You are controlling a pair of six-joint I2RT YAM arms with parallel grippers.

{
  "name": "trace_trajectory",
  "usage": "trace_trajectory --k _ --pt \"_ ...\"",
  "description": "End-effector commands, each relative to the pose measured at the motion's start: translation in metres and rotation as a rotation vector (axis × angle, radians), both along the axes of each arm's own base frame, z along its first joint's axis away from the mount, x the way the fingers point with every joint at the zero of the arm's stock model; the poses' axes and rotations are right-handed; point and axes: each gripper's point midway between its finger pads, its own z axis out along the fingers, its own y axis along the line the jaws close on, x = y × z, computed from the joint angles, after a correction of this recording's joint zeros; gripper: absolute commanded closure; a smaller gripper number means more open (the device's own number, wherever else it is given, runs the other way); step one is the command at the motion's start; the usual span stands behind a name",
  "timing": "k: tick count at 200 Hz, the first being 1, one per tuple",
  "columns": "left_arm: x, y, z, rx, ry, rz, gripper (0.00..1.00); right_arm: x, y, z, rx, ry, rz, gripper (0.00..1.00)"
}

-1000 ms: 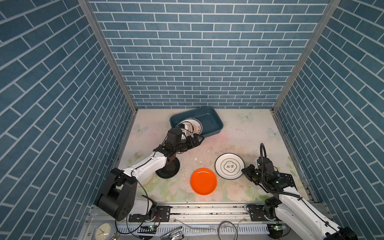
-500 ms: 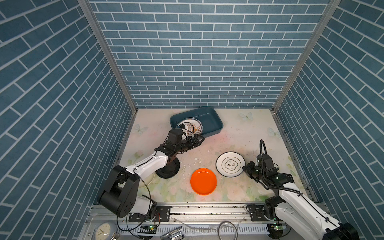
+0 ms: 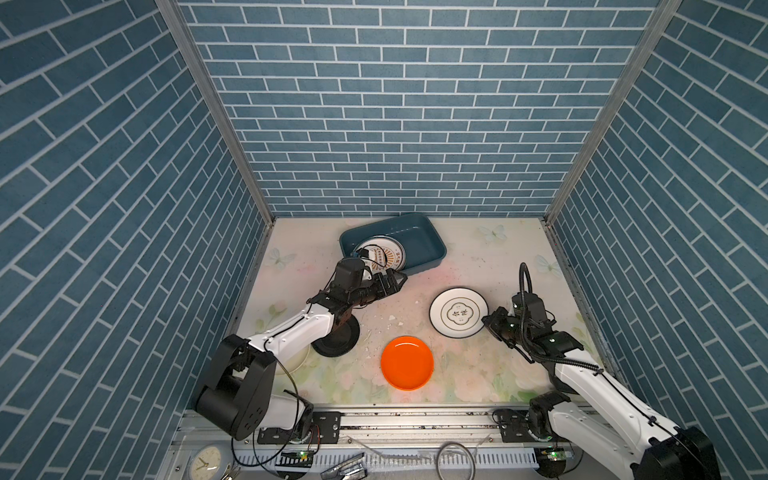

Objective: Place the plates into the plastic bin on the countertop
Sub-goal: 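Lift the green-rimmed plate upright with the right gripper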

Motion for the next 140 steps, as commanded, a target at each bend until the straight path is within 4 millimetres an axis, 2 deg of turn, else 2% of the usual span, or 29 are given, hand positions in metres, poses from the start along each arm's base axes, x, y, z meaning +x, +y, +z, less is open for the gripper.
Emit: trace_trajectory --k 1,42,89,140 --pt "-0.003 0.004 -0.001 0.032 -0.021 0.004 0.0 0.025 0.01 0.04 0.04 -0.14 0.013 1.0" --pt "-0.002 0.005 0.0 0.023 -0.026 0.008 0.0 0.039 0.026 0.06 0.112 -0.188 0.043 1.0" --pt "0.001 -0.009 0.003 -0.081 -0.039 -0.018 0.01 0.049 0.039 0.067 0.183 -0.214 0.068 1.0" --pt "0.01 -0.031 -0.007 -0.196 -0.004 -0.061 0.15 0.054 0.048 0.075 0.233 -0.24 0.085 1.0"
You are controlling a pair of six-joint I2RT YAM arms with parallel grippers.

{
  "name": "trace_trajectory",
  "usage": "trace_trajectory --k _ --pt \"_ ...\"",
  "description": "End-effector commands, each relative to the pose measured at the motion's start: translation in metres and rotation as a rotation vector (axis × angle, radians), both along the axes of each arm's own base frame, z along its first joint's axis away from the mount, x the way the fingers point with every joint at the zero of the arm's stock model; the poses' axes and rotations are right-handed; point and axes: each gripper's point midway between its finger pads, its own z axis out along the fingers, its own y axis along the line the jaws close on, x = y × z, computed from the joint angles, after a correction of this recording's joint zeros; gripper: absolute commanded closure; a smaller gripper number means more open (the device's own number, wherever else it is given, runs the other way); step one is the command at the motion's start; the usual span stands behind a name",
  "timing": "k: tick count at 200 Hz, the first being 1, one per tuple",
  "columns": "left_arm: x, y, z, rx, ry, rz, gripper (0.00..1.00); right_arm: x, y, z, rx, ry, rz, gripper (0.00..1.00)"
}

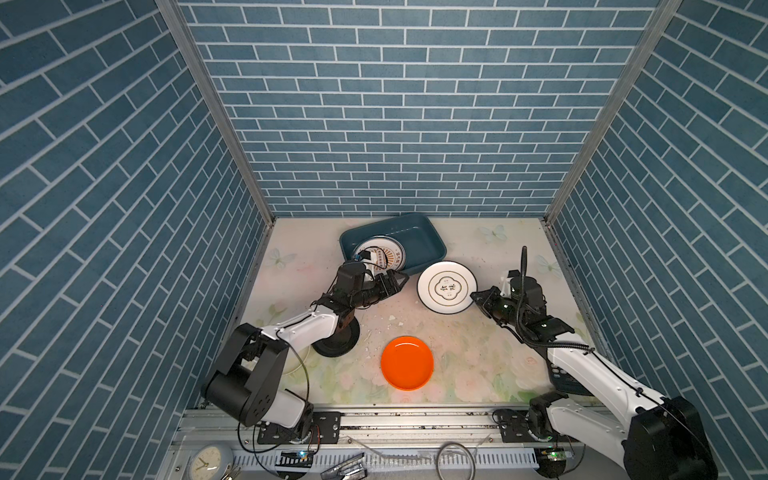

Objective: Place the plates into the plastic bin on the countertop
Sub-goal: 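Lift the green-rimmed plate upright with the right gripper, then carry the plate toward the left gripper while the left gripper reaches it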

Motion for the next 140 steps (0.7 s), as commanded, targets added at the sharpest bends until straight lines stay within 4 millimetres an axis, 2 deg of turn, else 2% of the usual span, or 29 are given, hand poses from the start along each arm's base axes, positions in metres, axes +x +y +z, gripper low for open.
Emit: trace_trajectory --k 1,42,60,84,127,140 --pt "0.002 -0.015 0.008 -0.085 -0.02 -0.04 0.15 0.009 0.012 0.029 0.087 -0.076 0.015 1.0" --pt "0.007 -0.028 0.007 -0.104 -0.016 -0.06 0.21 0.011 0.019 0.03 0.104 -0.085 0.044 1.0" --pt "0.006 -0.032 0.006 -0.103 -0.013 -0.068 0.28 0.013 0.024 0.031 0.117 -0.089 0.058 1.0" --pt "0.004 -0.038 0.004 -0.104 -0.003 -0.078 0.3 0.014 0.028 0.034 0.125 -0.099 0.069 1.0" --pt "0.001 -0.044 0.004 -0.108 -0.002 -0.095 0.53 0.016 0.034 0.038 0.135 -0.11 0.088 1.0" --pt "0.001 -0.046 0.005 -0.114 -0.004 -0.099 0.63 0.016 0.035 0.038 0.137 -0.112 0.091 1.0"
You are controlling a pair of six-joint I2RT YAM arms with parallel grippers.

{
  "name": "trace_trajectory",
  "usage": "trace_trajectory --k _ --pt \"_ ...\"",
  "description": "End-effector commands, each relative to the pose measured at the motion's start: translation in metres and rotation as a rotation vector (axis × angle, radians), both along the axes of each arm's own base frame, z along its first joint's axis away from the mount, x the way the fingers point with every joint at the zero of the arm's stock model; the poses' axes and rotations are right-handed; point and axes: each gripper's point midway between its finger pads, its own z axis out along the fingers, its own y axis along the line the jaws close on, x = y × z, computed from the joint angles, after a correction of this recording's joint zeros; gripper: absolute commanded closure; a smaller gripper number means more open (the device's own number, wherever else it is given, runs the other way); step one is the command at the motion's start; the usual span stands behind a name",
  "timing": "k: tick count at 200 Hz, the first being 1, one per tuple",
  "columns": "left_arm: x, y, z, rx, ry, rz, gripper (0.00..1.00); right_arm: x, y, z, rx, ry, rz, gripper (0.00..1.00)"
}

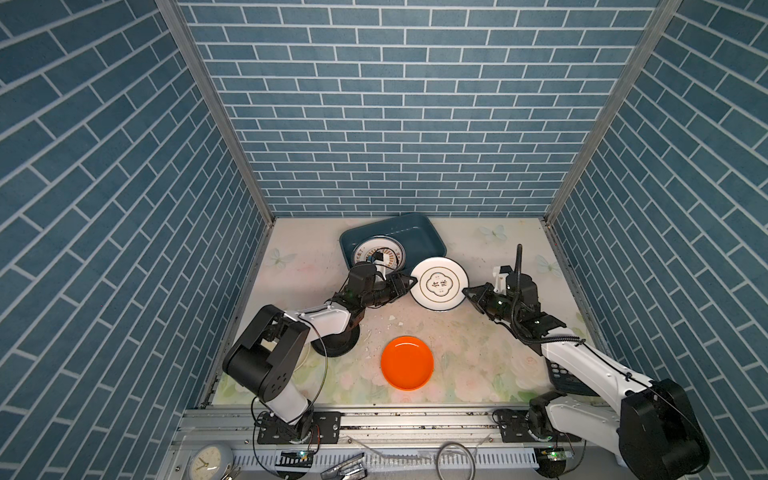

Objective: Place the plates into the plastic bin on the countertop
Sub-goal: 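Carry the plate toward the left gripper while the left gripper reaches it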

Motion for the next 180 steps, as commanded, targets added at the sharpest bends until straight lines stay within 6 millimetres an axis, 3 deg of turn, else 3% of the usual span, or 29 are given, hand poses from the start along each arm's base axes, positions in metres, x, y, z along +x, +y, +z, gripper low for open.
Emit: trace_trajectory --k 1,10,40,53,64,78,101,133,180 --pt "0.003 -0.01 0.009 -0.021 -0.035 -0.025 0.64 0.01 0.011 0.035 0.077 -0.082 0.015 1.0" --pt "0.003 -0.009 0.009 -0.021 -0.034 -0.023 0.71 0.01 0.012 0.036 0.078 -0.088 0.017 1.0" --pt "0.003 -0.009 0.008 -0.015 -0.034 -0.02 0.77 0.008 0.015 0.038 0.082 -0.095 0.038 1.0" --pt "0.003 -0.009 0.008 -0.016 -0.032 -0.022 0.89 0.007 0.017 0.038 0.083 -0.095 0.044 1.0" --pt "0.003 -0.009 0.008 -0.017 -0.03 -0.023 1.0 0.007 0.019 0.038 0.086 -0.097 0.056 0.76" --pt "0.003 -0.009 0.008 -0.013 -0.03 -0.021 1.0 0.006 0.021 0.038 0.088 -0.092 0.072 0.49" --pt "0.004 -0.007 0.01 -0.002 -0.039 -0.01 1.0 0.004 0.023 0.038 0.09 -0.09 0.088 0.27" --pt "0.005 -0.004 0.018 0.032 -0.059 -0.011 1.0 0.001 0.022 0.033 0.073 -0.086 0.089 0.09" --pt "0.009 0.002 0.031 0.09 -0.088 -0.004 1.0 -0.003 0.017 0.028 0.046 -0.083 0.081 0.05"
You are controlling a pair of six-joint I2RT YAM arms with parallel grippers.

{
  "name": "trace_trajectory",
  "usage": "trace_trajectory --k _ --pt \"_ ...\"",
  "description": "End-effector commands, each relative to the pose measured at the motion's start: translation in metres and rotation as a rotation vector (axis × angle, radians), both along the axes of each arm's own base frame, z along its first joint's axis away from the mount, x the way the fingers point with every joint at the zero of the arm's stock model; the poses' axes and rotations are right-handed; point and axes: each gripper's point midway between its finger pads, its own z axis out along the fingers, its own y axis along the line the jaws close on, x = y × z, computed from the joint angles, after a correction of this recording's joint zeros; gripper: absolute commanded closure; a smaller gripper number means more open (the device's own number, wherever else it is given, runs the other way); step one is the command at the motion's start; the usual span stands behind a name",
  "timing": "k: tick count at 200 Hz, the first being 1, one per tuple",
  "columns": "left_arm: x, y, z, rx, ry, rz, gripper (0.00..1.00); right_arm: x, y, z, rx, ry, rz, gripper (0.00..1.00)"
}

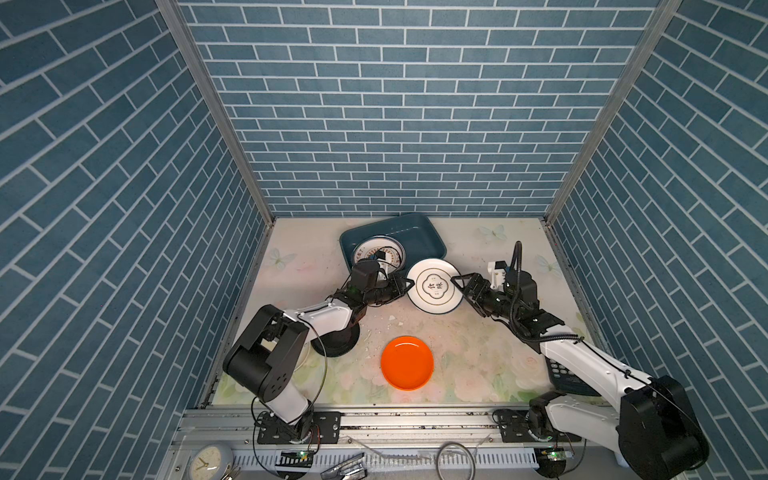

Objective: Place the plates into the plastic bin on the countertop
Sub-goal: 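Carry the plate toward the left gripper while the left gripper reaches it, then grip the plate rim with the left gripper and open the right gripper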

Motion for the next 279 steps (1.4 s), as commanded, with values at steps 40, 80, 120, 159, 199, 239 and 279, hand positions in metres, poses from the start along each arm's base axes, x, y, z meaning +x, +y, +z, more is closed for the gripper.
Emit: trace_trajectory --k 40,80,120,159,199,239,279 --pt "0.012 0.016 0.038 0.061 -0.088 0.038 1.0 -0.011 -0.008 0.005 -0.056 -0.051 0.006 0.04" --pt "0.023 0.039 0.049 0.134 -0.101 0.096 1.0 -0.02 -0.024 0.008 -0.165 -0.096 -0.007 0.03" --pt "0.039 0.07 0.056 0.183 -0.106 0.185 1.0 -0.026 -0.032 0.002 -0.22 -0.1 -0.011 0.03" --pt "0.056 0.109 0.06 0.173 -0.088 0.294 1.0 -0.029 -0.033 -0.009 -0.253 -0.075 0.01 0.04" --pt "0.069 0.15 0.058 0.323 -0.071 0.392 1.0 -0.029 -0.036 -0.022 -0.259 -0.077 -0.002 0.04" --pt "0.088 0.184 0.054 0.451 -0.06 0.49 1.0 -0.035 -0.04 -0.026 -0.254 -0.098 -0.018 0.04" --pt "0.111 0.193 0.038 0.454 -0.014 0.511 1.0 -0.042 -0.043 -0.027 -0.254 -0.105 -0.015 0.04"
